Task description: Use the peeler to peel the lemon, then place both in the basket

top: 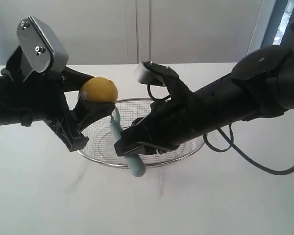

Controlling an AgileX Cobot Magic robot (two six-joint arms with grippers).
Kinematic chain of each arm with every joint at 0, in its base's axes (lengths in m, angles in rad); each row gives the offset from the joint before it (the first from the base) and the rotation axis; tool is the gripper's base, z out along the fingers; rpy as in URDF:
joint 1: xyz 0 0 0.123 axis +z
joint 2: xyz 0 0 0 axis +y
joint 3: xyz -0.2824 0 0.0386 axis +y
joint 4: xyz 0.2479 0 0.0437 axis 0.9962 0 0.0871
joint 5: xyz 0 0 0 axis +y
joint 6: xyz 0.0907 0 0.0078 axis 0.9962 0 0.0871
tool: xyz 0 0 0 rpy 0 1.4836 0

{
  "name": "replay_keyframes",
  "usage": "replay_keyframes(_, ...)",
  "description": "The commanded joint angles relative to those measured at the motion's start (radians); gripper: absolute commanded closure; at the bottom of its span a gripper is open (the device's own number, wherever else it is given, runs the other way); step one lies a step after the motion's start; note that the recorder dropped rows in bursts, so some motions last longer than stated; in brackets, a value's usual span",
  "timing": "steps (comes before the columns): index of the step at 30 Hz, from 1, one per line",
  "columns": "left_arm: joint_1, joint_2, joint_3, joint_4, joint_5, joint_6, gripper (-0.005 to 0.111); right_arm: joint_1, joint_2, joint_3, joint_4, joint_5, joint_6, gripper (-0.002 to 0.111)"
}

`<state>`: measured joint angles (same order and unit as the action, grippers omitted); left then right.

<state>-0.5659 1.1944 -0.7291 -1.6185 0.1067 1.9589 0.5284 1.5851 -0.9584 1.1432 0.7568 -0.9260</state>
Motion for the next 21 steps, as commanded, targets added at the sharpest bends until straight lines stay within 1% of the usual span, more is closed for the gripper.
replay_keyframes(1,-0.004,-0.006,0.000,-0.018,0.021,0.037,0.107,-0.041,-0.003,-0.007,0.004,0.006,0.019,0.108)
replay_keyframes(21,-0.004,-0.006,0.000,-0.018,0.021,0.037,0.107,-0.045,-0.065,-0.007,0.011,0.008,0.019,0.108)
